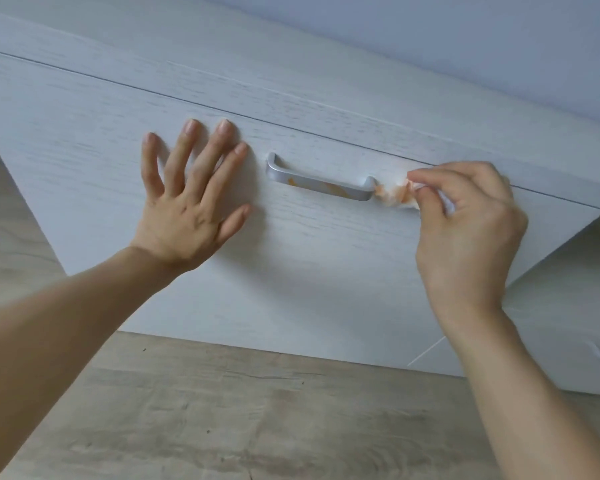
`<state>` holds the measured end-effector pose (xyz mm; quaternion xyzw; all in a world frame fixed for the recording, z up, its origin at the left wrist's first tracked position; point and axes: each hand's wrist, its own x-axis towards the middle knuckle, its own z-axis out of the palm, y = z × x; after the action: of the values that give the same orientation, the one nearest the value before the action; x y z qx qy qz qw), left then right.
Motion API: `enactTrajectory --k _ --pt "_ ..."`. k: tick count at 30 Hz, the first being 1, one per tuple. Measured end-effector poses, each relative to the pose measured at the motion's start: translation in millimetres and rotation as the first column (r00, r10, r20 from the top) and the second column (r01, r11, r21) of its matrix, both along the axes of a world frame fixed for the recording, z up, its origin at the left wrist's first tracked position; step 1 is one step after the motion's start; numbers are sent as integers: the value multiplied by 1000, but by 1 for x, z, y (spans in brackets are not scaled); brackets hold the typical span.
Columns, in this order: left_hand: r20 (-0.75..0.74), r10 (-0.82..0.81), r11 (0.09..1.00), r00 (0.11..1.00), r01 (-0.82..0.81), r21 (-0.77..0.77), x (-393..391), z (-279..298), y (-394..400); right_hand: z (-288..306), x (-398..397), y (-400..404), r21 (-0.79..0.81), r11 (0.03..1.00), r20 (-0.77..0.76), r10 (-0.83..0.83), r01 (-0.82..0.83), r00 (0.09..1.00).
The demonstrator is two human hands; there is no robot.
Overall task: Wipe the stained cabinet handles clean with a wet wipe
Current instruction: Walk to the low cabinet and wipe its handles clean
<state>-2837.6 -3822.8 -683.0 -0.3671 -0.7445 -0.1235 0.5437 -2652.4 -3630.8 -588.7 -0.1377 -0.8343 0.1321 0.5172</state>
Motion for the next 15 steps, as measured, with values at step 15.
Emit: enactTrajectory --k 15 --pt "-8 -3 934 1000 5 357 9 -10 45 -31 -29 -40 -659 661 -416 77 -359 906"
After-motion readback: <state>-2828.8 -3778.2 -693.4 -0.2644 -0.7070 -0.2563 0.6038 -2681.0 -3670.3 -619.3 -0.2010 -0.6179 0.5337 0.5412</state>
